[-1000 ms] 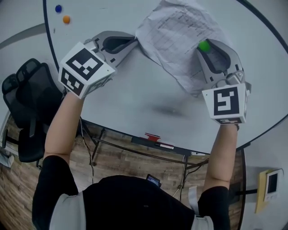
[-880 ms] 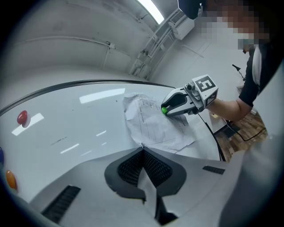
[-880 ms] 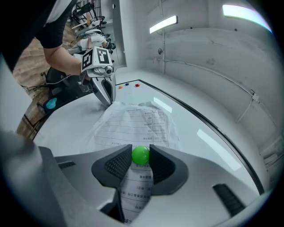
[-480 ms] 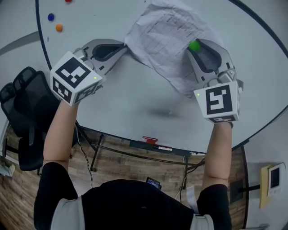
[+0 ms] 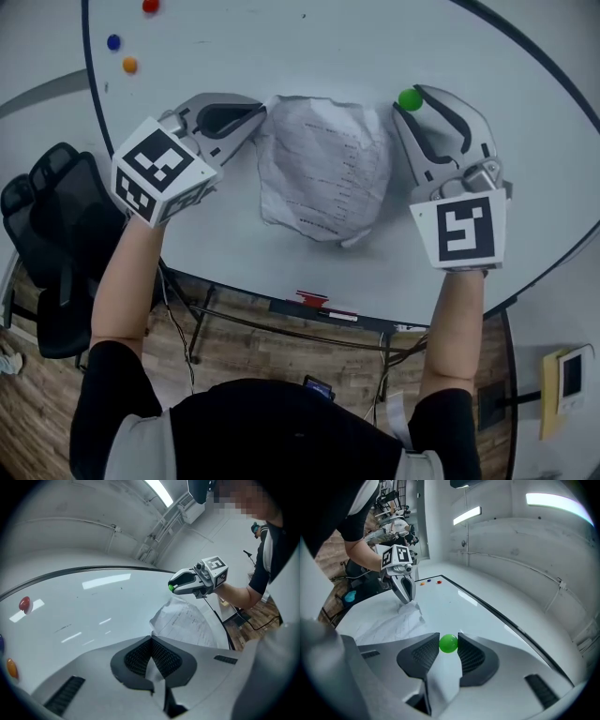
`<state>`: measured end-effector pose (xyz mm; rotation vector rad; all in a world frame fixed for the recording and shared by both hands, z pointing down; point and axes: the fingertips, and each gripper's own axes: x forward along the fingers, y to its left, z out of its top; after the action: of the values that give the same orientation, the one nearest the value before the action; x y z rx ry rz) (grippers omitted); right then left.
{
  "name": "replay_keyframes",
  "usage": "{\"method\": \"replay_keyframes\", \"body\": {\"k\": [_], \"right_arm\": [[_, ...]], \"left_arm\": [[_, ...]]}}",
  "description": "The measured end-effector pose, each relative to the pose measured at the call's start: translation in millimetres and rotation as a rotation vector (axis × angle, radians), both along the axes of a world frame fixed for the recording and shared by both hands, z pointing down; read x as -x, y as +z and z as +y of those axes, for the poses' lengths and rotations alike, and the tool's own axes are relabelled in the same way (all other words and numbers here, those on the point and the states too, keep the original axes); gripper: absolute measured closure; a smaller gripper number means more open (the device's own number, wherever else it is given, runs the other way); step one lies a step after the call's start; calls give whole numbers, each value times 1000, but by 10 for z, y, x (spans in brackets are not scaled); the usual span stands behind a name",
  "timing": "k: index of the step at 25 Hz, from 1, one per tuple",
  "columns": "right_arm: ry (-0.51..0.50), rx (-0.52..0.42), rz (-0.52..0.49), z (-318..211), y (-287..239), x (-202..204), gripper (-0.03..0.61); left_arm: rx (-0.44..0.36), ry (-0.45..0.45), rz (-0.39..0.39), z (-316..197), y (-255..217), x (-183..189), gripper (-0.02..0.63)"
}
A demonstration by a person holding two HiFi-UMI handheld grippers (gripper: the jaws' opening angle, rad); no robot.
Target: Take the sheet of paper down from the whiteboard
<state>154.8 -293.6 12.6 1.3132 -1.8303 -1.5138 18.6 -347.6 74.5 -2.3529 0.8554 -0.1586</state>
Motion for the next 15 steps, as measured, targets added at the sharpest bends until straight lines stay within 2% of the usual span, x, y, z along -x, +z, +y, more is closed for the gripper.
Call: {"method": "replay_keyframes", "body": {"k": [7, 15], "right_arm": [[22, 32, -15, -179, -85, -134, 449], [43, 60, -21, -228, 108, -153, 449]], "left_arm": [[13, -11, -5, -39, 59, 38, 603], [43, -3, 23, 223, 448, 183, 603]]}}
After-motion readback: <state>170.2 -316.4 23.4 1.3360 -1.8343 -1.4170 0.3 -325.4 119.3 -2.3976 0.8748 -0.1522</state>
